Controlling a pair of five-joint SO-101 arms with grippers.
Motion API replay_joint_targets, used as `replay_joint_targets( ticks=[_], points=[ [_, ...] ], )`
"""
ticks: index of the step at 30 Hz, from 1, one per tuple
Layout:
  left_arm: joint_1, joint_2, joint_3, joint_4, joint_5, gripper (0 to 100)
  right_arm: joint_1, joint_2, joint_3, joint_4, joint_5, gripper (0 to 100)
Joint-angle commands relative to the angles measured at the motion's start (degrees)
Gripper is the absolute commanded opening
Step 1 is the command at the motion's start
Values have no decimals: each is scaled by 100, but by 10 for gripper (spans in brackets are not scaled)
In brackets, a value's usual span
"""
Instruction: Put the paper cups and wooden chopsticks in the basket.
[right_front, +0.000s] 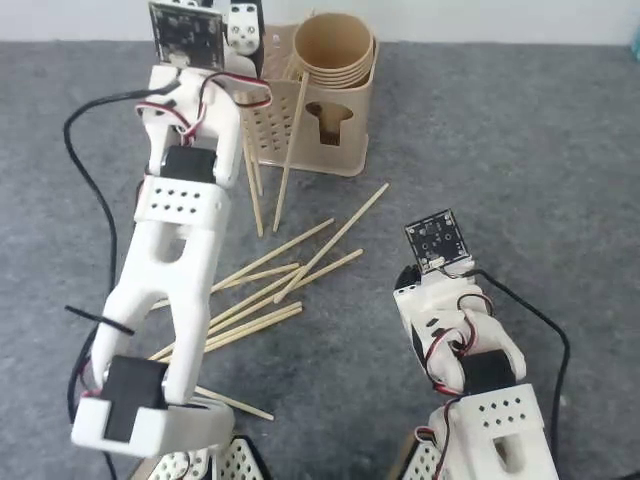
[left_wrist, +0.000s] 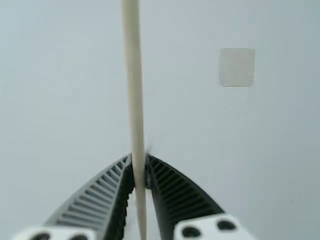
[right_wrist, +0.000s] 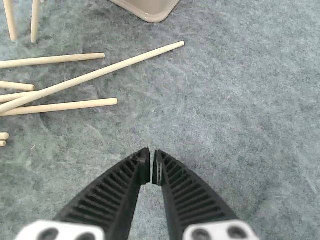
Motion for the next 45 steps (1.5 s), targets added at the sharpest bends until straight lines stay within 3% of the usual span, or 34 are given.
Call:
replay_joint_targets(
  ticks=[1, 5, 16, 24, 30, 40, 45],
  points=[
    [0, 167, -585, 352, 352, 12, 57, -101, -53, -145, 97, 34],
    [0, 607, -963, 914, 396, 12, 66, -101, -70, -145, 97, 34],
    [-26, 1442, -1270, 1196, 352, 25, 57, -101, -62, -145, 97, 33],
    [-185, 1451, -2387, 3552, 387, 328, 40, -101, -44, -145, 255, 31],
    [-255, 1442, -2958, 4325, 387, 337, 40, -101, -44, -145, 255, 31],
    [-589, 404, -3864, 7525, 448, 337, 40, -101, -44, -145, 264, 31],
    [-888, 9, -3538, 8809, 1231, 337, 40, -101, -44, -145, 273, 31]
  ],
)
